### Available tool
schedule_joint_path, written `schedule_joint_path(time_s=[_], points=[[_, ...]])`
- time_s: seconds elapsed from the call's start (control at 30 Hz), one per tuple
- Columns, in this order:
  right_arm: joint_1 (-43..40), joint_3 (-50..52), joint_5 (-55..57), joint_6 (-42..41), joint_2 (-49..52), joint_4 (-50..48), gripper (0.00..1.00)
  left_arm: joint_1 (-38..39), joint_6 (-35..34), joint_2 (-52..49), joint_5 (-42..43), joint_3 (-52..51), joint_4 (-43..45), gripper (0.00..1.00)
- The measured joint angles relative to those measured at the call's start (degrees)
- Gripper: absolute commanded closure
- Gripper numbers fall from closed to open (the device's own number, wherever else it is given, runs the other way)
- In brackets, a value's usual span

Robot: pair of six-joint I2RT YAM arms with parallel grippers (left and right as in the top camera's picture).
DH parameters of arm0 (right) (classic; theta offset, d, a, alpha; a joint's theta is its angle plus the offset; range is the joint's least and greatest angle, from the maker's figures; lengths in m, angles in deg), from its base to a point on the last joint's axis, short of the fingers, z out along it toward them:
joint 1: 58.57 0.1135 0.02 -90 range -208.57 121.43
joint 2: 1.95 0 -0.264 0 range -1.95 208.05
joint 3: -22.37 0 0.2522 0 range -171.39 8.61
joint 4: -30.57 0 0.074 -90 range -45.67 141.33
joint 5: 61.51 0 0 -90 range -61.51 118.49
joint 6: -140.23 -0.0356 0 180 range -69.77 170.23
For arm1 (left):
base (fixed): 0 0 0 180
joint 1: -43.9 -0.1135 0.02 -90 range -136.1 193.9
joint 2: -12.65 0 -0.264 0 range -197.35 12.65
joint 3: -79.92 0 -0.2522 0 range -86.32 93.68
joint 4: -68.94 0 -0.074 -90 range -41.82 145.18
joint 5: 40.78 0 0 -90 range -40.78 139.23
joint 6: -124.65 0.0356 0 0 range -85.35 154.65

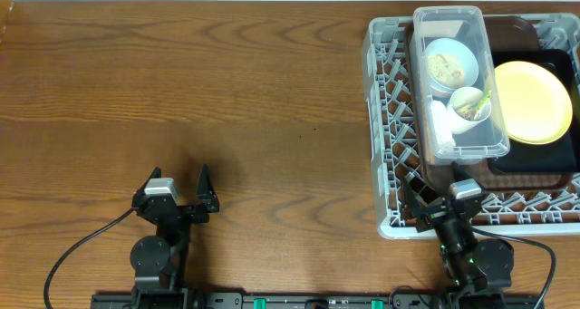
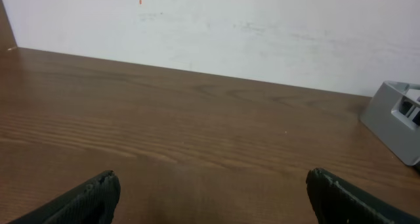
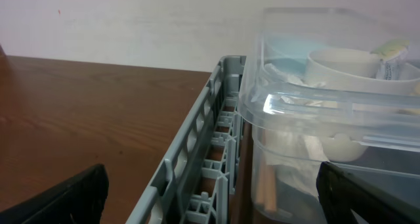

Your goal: Sort waste into correct bins and load items into the dishwasher rack

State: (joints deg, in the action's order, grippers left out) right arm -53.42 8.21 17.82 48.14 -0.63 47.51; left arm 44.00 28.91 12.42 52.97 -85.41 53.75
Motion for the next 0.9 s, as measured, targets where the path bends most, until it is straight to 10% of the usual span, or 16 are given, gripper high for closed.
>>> schedule_joint_path(time_s=[0.9], points=[[1.4,0.0,11.5,6.6,-0.3,0.8,0.01,3.5,0.0,-0.7,-3.3,0.2,-0.1,0.06]])
